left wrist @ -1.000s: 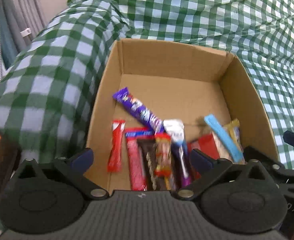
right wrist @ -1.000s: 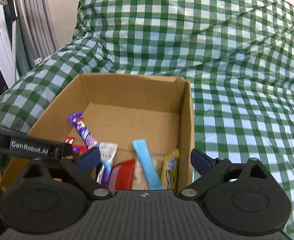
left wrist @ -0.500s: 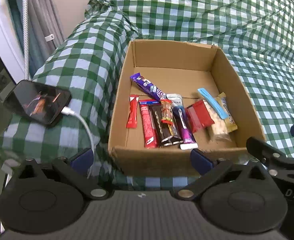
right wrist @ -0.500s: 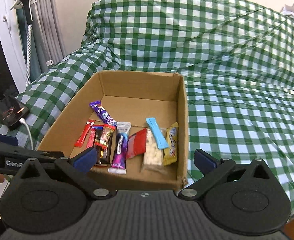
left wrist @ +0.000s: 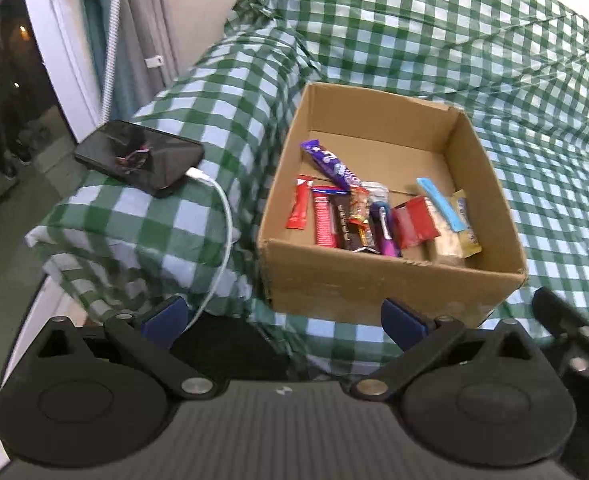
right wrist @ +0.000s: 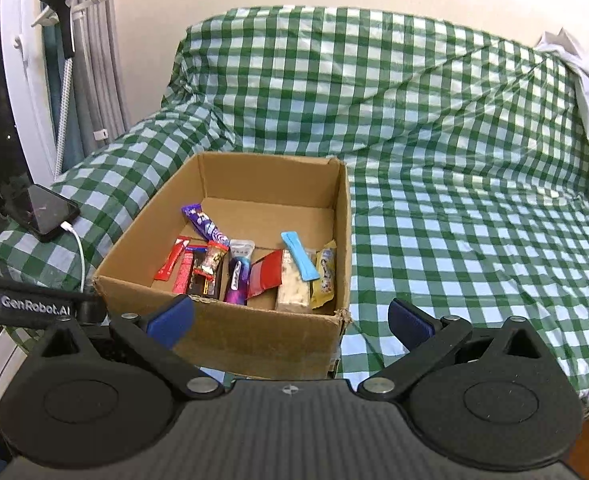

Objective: Organize snacks
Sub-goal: 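Pull both open tools back from the box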

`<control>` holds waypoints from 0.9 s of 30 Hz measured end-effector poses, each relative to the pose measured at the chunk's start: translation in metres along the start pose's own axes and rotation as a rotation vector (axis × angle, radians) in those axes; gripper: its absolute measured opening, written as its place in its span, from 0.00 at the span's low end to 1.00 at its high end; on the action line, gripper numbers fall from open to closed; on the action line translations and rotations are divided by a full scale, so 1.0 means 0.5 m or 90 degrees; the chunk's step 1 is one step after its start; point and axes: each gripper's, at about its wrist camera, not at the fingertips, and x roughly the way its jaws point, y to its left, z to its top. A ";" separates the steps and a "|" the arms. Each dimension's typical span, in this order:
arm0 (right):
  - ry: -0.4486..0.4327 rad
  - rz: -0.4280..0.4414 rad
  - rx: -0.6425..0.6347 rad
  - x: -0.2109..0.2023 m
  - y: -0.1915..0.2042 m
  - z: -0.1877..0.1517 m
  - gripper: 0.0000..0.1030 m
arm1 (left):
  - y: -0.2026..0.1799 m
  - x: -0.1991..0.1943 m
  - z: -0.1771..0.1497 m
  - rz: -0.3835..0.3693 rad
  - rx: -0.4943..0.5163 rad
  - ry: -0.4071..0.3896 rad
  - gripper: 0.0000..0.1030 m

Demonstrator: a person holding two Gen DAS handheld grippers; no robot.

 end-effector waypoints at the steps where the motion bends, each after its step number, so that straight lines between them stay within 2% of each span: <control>1: -0.005 0.001 -0.003 -0.008 -0.002 -0.002 0.99 | 0.000 -0.005 -0.003 -0.003 0.002 0.000 1.00; 8: -0.027 0.003 -0.029 -0.042 0.001 -0.011 0.99 | -0.020 -0.034 -0.023 0.002 0.042 -0.013 1.00; 27: -0.047 0.003 -0.037 -0.072 0.006 -0.019 0.99 | -0.012 -0.068 -0.030 -0.010 0.035 -0.024 1.00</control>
